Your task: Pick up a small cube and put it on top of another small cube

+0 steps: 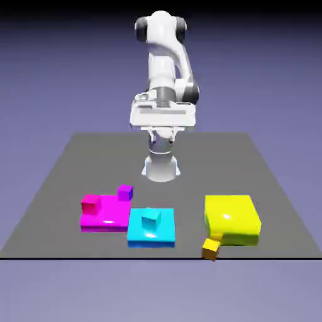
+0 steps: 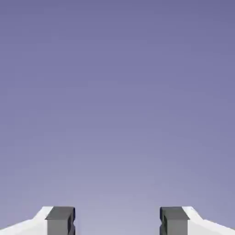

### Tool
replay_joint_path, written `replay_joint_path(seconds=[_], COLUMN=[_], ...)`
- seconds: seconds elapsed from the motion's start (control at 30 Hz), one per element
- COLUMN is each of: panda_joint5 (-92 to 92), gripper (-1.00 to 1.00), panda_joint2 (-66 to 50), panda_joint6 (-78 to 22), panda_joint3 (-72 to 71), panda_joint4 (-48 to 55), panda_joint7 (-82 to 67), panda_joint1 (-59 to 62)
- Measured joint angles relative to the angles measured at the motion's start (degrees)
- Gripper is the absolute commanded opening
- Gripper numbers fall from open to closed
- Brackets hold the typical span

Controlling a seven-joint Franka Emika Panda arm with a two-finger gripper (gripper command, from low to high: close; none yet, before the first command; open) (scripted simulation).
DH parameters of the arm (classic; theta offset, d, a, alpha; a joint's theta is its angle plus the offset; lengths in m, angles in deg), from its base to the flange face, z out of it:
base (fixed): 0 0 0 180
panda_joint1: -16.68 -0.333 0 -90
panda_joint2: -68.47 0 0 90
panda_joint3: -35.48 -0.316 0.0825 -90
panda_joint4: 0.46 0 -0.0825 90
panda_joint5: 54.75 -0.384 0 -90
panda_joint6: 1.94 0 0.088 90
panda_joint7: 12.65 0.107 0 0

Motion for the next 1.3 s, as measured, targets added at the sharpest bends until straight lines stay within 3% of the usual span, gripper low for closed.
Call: replay_joint_path(seconds=[1.2, 1.3], panda_joint5=[21.3, 22.8], gripper=[0.00, 0.00], panda_joint2=[-74.7, -77.0], panda_joint6=[-49.9, -47.6], panda_joint3=[-44.7, -43.2], panda_joint4=[51.6, 51.3], panda_joint7=[53.2, 54.0], panda_joint1=[29.1, 28.1])
